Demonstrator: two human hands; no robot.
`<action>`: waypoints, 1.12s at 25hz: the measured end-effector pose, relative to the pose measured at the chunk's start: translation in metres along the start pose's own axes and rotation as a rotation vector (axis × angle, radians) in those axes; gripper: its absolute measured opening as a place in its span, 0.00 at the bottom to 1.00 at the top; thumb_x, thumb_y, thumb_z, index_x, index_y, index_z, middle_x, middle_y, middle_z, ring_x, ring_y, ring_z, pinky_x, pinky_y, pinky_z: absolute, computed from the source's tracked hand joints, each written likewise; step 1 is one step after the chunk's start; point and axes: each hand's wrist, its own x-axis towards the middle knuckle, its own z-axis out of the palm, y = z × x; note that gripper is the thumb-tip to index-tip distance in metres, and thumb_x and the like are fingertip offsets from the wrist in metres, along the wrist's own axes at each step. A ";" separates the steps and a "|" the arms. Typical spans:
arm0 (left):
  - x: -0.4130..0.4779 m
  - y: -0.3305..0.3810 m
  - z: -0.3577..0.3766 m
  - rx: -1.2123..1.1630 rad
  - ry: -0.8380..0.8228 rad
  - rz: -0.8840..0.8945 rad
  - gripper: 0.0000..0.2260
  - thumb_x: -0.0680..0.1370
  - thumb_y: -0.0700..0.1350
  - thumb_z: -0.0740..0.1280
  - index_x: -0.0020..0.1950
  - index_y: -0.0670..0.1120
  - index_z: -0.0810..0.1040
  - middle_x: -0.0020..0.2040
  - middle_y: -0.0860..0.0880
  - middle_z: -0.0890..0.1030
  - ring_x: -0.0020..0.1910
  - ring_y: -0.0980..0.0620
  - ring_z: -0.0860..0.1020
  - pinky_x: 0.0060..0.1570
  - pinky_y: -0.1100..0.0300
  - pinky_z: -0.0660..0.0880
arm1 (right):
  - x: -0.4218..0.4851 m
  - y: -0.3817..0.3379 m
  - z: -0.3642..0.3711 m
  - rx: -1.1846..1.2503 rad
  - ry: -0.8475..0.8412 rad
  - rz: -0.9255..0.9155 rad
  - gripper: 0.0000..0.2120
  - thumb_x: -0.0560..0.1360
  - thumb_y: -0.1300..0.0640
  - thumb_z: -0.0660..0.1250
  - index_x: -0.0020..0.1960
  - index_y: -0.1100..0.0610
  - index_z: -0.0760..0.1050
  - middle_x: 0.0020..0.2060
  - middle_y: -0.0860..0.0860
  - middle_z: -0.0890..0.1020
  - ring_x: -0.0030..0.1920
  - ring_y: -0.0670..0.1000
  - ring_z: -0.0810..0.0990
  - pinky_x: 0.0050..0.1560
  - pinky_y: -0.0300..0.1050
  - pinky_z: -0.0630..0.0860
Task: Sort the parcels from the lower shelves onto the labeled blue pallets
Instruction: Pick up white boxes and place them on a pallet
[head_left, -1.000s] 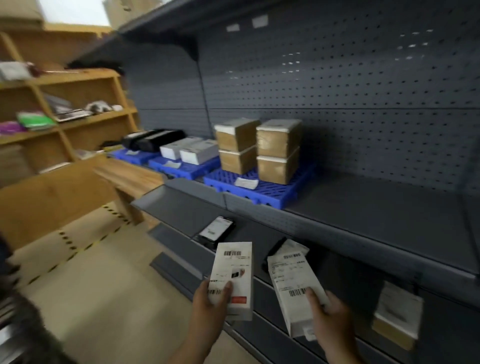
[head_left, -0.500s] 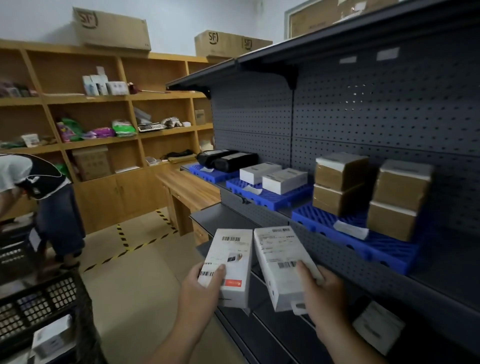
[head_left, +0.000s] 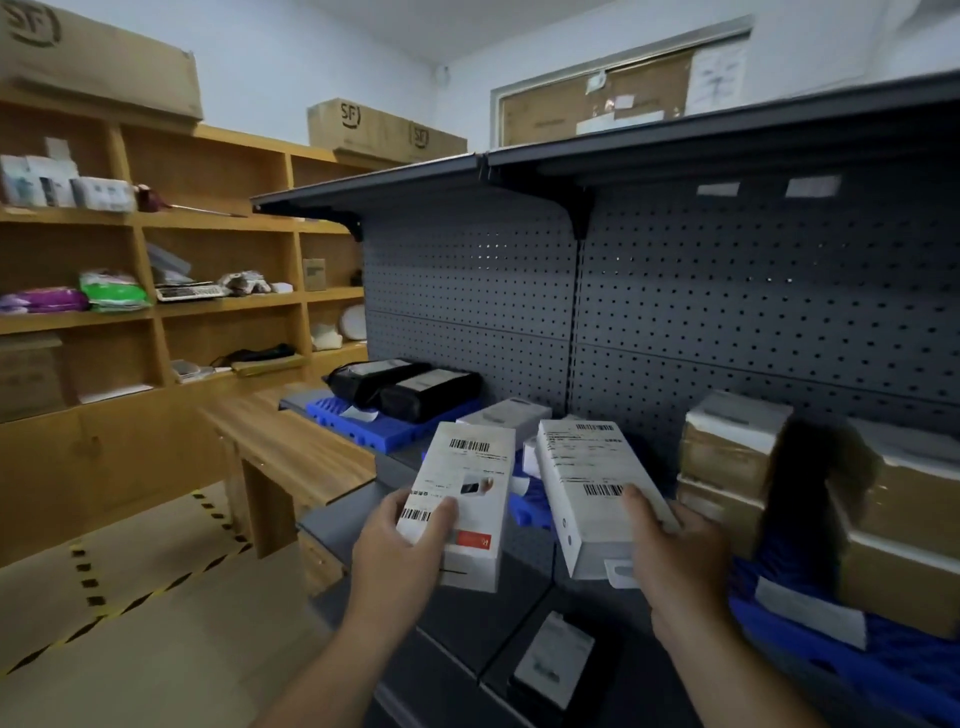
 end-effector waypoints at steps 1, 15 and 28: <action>0.023 -0.003 0.005 0.011 -0.015 0.005 0.07 0.76 0.56 0.72 0.51 0.60 0.78 0.47 0.56 0.87 0.44 0.56 0.86 0.45 0.48 0.84 | 0.014 -0.001 0.012 0.000 0.030 -0.014 0.10 0.77 0.49 0.71 0.43 0.54 0.82 0.37 0.52 0.85 0.36 0.53 0.85 0.29 0.43 0.77; 0.282 -0.005 0.079 -0.110 -0.266 0.055 0.07 0.78 0.53 0.71 0.54 0.54 0.79 0.47 0.53 0.85 0.45 0.52 0.84 0.43 0.52 0.82 | 0.162 0.003 0.122 -0.039 0.387 -0.014 0.07 0.76 0.52 0.72 0.42 0.54 0.81 0.36 0.48 0.83 0.35 0.49 0.82 0.31 0.44 0.79; 0.362 -0.055 0.108 -0.089 -0.539 0.056 0.05 0.78 0.52 0.71 0.53 0.55 0.82 0.51 0.52 0.84 0.48 0.54 0.83 0.46 0.56 0.80 | 0.173 0.024 0.194 -0.434 0.743 0.101 0.12 0.77 0.47 0.69 0.46 0.55 0.82 0.39 0.51 0.83 0.37 0.54 0.84 0.38 0.56 0.85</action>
